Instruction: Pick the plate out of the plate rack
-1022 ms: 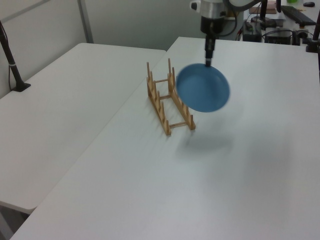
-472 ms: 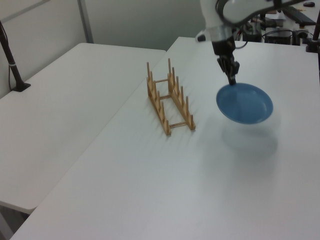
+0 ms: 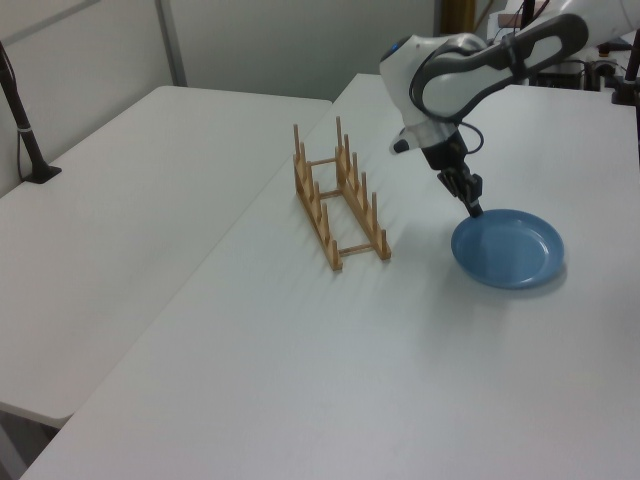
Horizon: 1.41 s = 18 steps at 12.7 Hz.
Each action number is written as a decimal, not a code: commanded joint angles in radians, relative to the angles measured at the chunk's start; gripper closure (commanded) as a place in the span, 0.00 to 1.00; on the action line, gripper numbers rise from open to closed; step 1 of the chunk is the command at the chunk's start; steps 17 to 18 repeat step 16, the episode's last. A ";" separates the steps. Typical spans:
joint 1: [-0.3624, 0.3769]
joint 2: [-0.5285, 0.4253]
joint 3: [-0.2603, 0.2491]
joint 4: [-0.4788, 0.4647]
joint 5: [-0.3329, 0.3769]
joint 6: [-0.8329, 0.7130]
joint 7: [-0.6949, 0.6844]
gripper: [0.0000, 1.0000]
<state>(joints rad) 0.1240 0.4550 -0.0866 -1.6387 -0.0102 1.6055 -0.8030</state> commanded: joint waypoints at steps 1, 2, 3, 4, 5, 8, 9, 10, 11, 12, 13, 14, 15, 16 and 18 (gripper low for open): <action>0.003 -0.015 -0.004 0.003 -0.013 -0.001 0.058 0.01; 0.003 -0.019 -0.004 0.022 -0.013 -0.002 0.094 0.00; 0.003 -0.035 -0.004 0.042 -0.013 -0.002 0.132 0.00; 0.003 -0.076 -0.005 0.045 -0.013 -0.004 0.190 0.00; 0.003 -0.122 -0.005 0.045 -0.014 -0.007 0.261 0.00; -0.007 -0.269 -0.007 0.045 -0.014 -0.015 0.555 0.00; -0.015 -0.315 -0.007 0.045 -0.016 -0.015 0.644 0.00; -0.023 -0.343 -0.007 0.045 -0.016 -0.015 0.703 0.00; -0.030 -0.366 -0.007 0.043 -0.016 -0.012 0.761 0.00; -0.036 -0.381 -0.007 0.043 -0.017 -0.010 0.819 0.00; -0.049 -0.398 -0.007 0.043 -0.034 -0.006 0.867 0.00; -0.050 -0.401 -0.005 0.042 -0.060 -0.012 0.877 0.00; -0.050 -0.404 -0.005 0.040 -0.062 -0.013 0.877 0.00; -0.052 -0.413 -0.005 0.039 -0.062 -0.013 0.877 0.00; -0.052 -0.413 -0.005 0.039 -0.062 -0.013 0.877 0.00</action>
